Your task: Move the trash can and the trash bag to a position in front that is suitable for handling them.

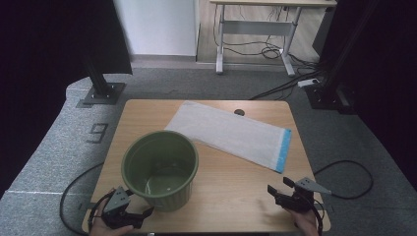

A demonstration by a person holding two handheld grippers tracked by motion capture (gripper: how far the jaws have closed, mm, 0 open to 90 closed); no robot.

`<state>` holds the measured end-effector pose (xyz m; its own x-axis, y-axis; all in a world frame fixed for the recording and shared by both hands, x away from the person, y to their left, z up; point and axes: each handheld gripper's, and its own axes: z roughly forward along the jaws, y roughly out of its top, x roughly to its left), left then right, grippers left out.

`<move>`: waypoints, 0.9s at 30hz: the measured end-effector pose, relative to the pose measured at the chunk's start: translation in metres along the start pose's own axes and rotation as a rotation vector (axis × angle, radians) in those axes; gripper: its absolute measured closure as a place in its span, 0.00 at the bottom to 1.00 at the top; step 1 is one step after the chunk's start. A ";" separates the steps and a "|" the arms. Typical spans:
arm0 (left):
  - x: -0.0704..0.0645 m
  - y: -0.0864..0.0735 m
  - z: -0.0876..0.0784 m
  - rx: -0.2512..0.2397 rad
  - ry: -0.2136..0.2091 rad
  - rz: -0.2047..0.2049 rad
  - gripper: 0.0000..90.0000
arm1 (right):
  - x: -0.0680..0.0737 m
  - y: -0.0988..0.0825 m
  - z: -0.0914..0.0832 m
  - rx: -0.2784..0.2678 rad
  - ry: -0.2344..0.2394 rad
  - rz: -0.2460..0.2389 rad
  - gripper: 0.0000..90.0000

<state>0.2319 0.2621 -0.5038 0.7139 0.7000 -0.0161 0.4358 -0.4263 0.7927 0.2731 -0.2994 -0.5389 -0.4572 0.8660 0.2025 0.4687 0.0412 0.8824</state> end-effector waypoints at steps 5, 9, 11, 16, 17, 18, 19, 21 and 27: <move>0.000 0.019 0.026 0.021 -0.023 0.043 0.09 | 0.011 0.002 0.005 0.002 -0.053 -0.057 0.19; -0.006 0.038 0.051 0.041 -0.028 0.096 0.10 | 0.021 0.002 0.006 0.010 -0.076 -0.091 0.20; -0.009 0.047 0.060 0.046 -0.042 0.115 0.11 | 0.023 0.002 0.008 0.026 -0.068 -0.103 0.19; -0.015 0.064 0.080 0.039 -0.062 0.142 0.13 | 0.026 -0.006 0.001 0.048 -0.076 -0.105 0.20; -0.016 0.066 0.083 0.040 -0.065 0.143 0.13 | 0.026 -0.008 0.000 0.052 -0.074 -0.103 0.20; -0.017 0.069 0.087 0.042 -0.065 0.142 0.13 | 0.025 -0.009 -0.001 0.058 -0.072 -0.100 0.20; -0.018 0.072 0.089 0.043 -0.061 0.140 0.13 | 0.025 -0.011 -0.003 0.065 -0.073 -0.103 0.20; -0.019 0.075 0.093 0.045 -0.056 0.138 0.13 | 0.023 -0.013 -0.005 0.070 -0.077 -0.106 0.20; -0.022 0.085 0.109 0.030 -0.061 0.127 0.13 | 0.022 -0.014 -0.005 0.072 -0.079 -0.094 0.21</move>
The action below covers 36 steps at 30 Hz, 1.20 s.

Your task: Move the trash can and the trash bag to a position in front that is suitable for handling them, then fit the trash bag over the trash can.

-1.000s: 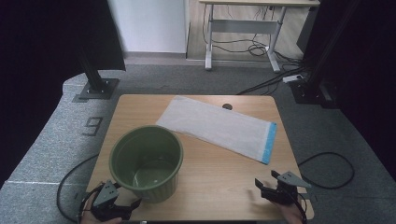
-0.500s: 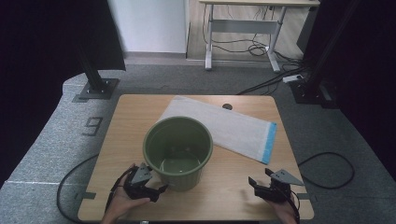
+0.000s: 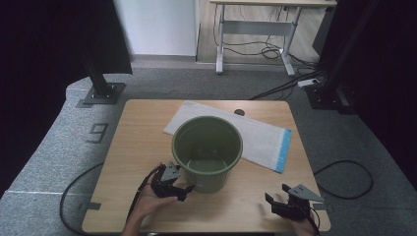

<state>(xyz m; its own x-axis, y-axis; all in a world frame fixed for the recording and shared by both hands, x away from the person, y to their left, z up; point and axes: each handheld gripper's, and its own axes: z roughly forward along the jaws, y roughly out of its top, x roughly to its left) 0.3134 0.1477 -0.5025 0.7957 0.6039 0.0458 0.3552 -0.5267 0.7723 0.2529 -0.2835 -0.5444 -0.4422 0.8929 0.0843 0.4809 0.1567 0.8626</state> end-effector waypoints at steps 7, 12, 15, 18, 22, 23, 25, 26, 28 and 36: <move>0.003 -0.016 -0.022 0.008 0.066 -0.036 0.15 | 0.005 0.003 0.004 0.006 -0.048 -0.042 0.21; 0.010 -0.032 -0.040 0.011 0.117 -0.078 0.15 | 0.003 0.017 0.022 0.014 -0.111 -0.079 0.21; 0.017 -0.044 -0.047 0.038 0.157 -0.107 0.15 | 0.000 0.029 0.035 0.017 -0.120 -0.083 0.22; 0.025 -0.054 -0.054 0.048 0.183 -0.140 0.15 | -0.008 0.045 0.057 0.041 -0.112 -0.086 0.22; 0.032 -0.062 -0.060 0.050 0.209 -0.171 0.15 | -0.015 0.056 0.080 0.068 -0.102 -0.092 0.25; 0.035 -0.065 -0.062 0.053 0.217 -0.187 0.15 | -0.018 0.061 0.095 0.092 -0.096 -0.112 0.28; 0.037 -0.070 -0.063 0.061 0.226 -0.194 0.15 | -0.020 0.062 0.107 0.115 -0.092 -0.117 0.29; 0.038 -0.071 -0.063 0.064 0.229 -0.200 0.15 | -0.021 0.063 0.112 0.126 -0.093 -0.128 0.30; 0.041 -0.076 -0.062 0.077 0.238 -0.214 0.15 | -0.021 0.063 0.121 0.144 -0.085 -0.148 0.35; 0.050 -0.083 -0.065 0.064 0.244 -0.250 0.16 | -0.033 0.067 0.127 0.162 -0.024 -0.091 0.72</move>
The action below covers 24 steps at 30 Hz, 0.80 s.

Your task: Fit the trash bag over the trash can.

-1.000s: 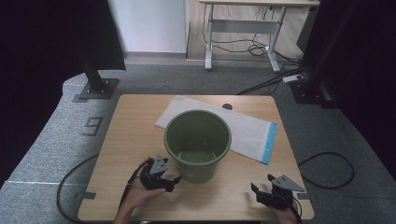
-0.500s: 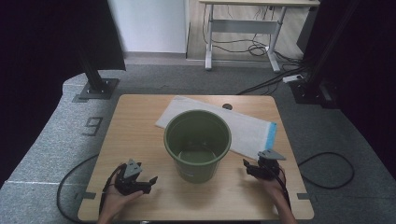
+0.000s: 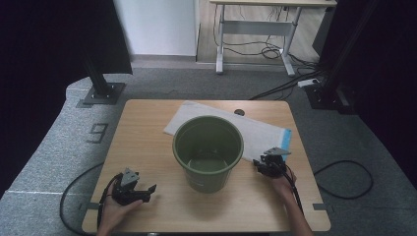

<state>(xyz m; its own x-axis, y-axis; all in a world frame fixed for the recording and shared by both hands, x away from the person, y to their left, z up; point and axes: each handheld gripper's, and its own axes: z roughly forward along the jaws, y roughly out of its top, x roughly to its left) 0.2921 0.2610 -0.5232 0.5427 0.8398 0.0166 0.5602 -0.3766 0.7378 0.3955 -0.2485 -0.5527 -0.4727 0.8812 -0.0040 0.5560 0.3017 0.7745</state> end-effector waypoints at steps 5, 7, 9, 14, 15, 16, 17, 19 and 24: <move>0.001 0.001 0.008 0.017 -0.011 0.005 0.16 | -0.011 -0.006 -0.010 0.012 -0.033 -0.002 0.99; 0.000 0.002 0.009 0.025 -0.002 0.014 0.16 | -0.016 -0.009 -0.015 0.024 -0.034 0.012 0.99; 0.001 0.003 0.008 0.020 -0.003 0.013 0.16 | -0.018 -0.013 -0.022 0.012 -0.014 0.043 0.99; 0.002 0.005 0.001 0.005 0.018 0.019 0.16 | -0.010 -0.035 -0.054 0.011 0.005 0.028 0.99; 0.003 0.005 0.000 -0.002 0.009 0.006 0.17 | -0.007 -0.040 -0.063 0.007 0.013 0.028 0.99; 0.003 0.005 0.001 -0.006 -0.001 -0.005 0.17 | -0.005 -0.044 -0.072 0.001 0.014 0.027 0.99; 0.002 0.005 0.001 -0.004 -0.002 -0.006 0.17 | -0.004 -0.049 -0.080 -0.002 0.009 0.030 0.99; 0.001 0.005 0.002 0.004 0.002 0.009 0.17 | -0.002 -0.061 -0.095 -0.014 0.011 0.062 0.99; 0.003 0.005 0.002 -0.002 -0.010 0.000 0.17 | 0.012 -0.087 -0.120 0.014 -0.046 0.065 0.99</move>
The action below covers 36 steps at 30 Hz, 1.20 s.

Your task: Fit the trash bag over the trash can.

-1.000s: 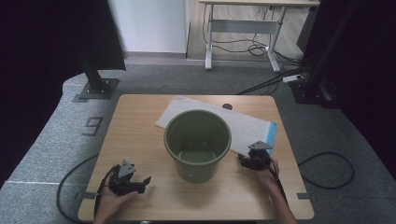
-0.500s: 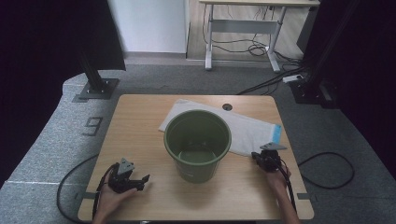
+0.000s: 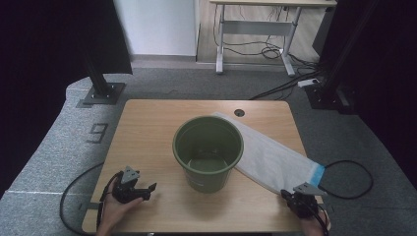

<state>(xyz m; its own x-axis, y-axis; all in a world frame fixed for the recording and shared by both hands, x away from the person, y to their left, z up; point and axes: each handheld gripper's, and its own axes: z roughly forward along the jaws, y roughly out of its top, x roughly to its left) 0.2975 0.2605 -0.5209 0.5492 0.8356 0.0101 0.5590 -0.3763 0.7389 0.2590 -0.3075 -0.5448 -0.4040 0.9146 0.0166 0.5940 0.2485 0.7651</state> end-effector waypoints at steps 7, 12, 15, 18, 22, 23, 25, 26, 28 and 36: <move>-0.001 -0.001 0.002 0.013 -0.010 -0.003 0.17 | 0.022 0.020 0.005 -0.081 -0.054 -0.032 0.61; -0.005 -0.004 0.004 0.036 -0.015 -0.004 0.17 | 0.045 0.057 0.051 -0.057 0.060 -0.111 0.51; -0.007 -0.007 0.003 0.046 -0.014 -0.001 0.17 | 0.052 0.067 0.077 -0.014 0.082 -0.126 0.50; -0.007 -0.010 0.000 0.048 -0.007 -0.007 0.17 | 0.057 0.076 0.095 0.016 0.064 -0.152 0.53; -0.006 -0.015 -0.004 0.055 0.003 -0.014 0.17 | 0.052 0.082 0.103 0.032 0.099 -0.109 0.86; -0.006 -0.016 -0.005 0.055 0.007 -0.019 0.17 | 0.050 0.082 0.102 0.040 0.113 -0.098 0.94; -0.006 -0.018 -0.007 0.053 0.007 -0.028 0.17 | 0.047 0.083 0.102 0.050 0.125 -0.086 0.98; -0.006 -0.018 -0.011 0.046 0.003 -0.036 0.17 | 0.041 0.081 0.096 0.075 0.122 -0.084 0.99; -0.007 -0.019 -0.017 0.025 -0.004 -0.038 0.17 | 0.039 0.075 0.088 0.080 0.127 -0.104 0.99; -0.009 -0.018 -0.012 0.041 -0.011 -0.031 0.17 | 0.028 0.037 0.043 0.088 0.155 -0.057 0.99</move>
<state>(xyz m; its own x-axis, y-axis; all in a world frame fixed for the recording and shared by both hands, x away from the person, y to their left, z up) 0.2745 0.2644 -0.5261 0.5380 0.8427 -0.0197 0.6007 -0.3669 0.7103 0.2989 -0.2590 -0.5437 -0.5373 0.8397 0.0794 0.6227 0.3315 0.7088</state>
